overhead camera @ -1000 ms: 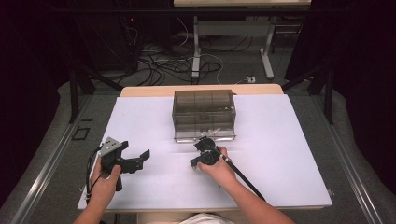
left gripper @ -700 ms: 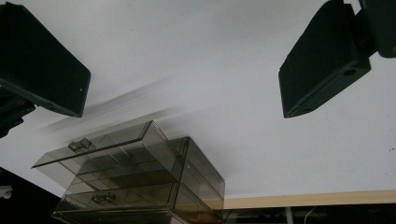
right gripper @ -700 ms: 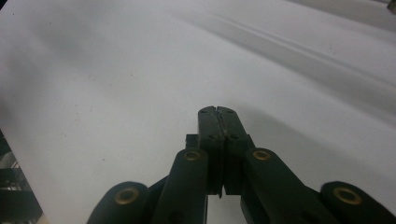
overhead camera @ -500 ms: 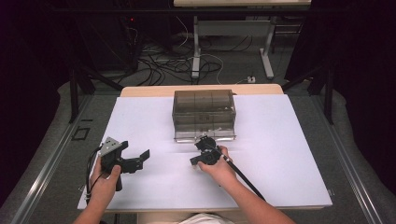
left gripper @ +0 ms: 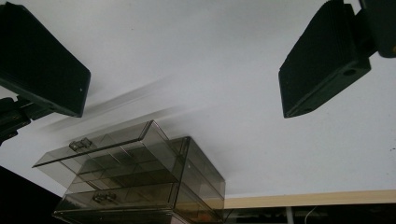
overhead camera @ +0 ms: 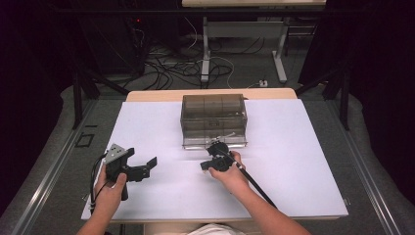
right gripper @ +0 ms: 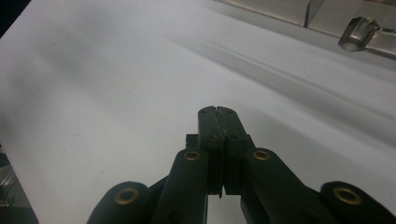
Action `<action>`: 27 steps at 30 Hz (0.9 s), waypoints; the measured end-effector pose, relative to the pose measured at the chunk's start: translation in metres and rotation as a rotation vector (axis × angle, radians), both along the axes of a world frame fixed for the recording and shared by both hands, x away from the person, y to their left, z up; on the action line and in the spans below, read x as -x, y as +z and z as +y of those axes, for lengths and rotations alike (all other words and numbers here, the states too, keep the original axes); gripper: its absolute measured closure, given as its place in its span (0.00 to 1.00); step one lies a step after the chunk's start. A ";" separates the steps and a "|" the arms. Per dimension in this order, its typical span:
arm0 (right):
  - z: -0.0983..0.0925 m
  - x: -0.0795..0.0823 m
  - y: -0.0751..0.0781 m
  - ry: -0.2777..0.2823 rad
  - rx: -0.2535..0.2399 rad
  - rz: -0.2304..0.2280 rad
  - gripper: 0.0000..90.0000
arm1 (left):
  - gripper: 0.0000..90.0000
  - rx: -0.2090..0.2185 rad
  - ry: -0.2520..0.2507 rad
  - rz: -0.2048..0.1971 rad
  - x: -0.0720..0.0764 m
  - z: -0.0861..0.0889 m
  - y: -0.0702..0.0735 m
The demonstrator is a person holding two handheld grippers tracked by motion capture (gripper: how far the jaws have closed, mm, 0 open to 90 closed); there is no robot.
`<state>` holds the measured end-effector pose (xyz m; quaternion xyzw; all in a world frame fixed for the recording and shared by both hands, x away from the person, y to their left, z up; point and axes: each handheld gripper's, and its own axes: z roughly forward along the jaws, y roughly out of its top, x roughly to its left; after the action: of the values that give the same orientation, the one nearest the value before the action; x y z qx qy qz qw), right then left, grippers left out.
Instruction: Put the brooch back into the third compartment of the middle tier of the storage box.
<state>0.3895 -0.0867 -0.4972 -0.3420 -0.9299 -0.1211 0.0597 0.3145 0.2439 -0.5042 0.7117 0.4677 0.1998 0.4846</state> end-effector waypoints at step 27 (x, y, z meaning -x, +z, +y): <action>0.002 0.015 -0.018 -0.430 -0.506 -0.269 1.00 | 0.03 0.000 0.001 0.001 0.000 0.000 0.000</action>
<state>0.3746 -0.0844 -0.5155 -0.4853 -0.7767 -0.4014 -0.0072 0.3144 0.2442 -0.5039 0.7118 0.4681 0.1997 0.4842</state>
